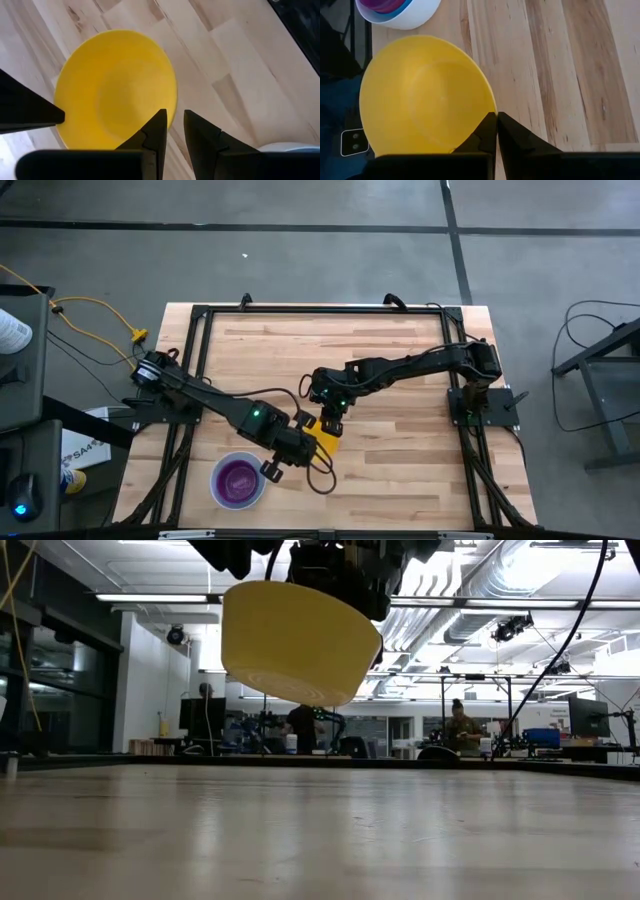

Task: Nest bowls inside each other
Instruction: Stack the yellow bowl on the purple bowl

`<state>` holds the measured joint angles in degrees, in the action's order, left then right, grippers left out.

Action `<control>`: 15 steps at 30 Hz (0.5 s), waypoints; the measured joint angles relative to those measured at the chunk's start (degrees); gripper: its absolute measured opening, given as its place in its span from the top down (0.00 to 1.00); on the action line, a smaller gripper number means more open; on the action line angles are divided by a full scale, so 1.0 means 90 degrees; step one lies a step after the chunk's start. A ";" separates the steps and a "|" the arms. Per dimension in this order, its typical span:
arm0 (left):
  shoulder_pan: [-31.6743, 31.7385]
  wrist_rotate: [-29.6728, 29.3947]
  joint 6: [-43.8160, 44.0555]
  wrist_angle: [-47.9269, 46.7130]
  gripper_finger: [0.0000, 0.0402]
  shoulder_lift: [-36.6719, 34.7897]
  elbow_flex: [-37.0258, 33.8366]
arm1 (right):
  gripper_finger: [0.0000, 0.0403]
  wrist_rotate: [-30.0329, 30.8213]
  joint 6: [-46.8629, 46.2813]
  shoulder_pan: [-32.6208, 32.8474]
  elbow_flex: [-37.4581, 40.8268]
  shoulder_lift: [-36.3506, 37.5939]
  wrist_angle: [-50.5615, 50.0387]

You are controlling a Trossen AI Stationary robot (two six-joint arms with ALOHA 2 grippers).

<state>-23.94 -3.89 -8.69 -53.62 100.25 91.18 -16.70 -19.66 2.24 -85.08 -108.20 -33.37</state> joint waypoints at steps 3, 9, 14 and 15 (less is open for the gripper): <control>-0.0002 0.0004 -0.0065 0.0001 0.84 0.0002 0.0000 | 0.99 -0.0001 0.0000 0.0000 0.0000 0.0000 0.0008; 0.0000 0.0011 -0.0187 -0.0011 0.84 0.0002 0.0000 | 0.99 -0.0196 -0.0008 0.0013 0.0000 0.0000 0.0134; 0.0004 0.0021 -0.0223 0.0004 0.84 0.0092 0.0000 | 0.99 -0.0188 -0.0020 0.0048 0.0000 0.0000 0.0139; 0.0036 0.0042 -0.0225 -0.0016 0.84 0.0129 0.0000 | 0.99 -0.0183 -0.0021 0.0056 0.0000 0.0000 0.0139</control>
<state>-23.62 -3.51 -10.72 -53.76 101.40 91.18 -18.35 -19.85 2.74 -85.08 -108.20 -32.12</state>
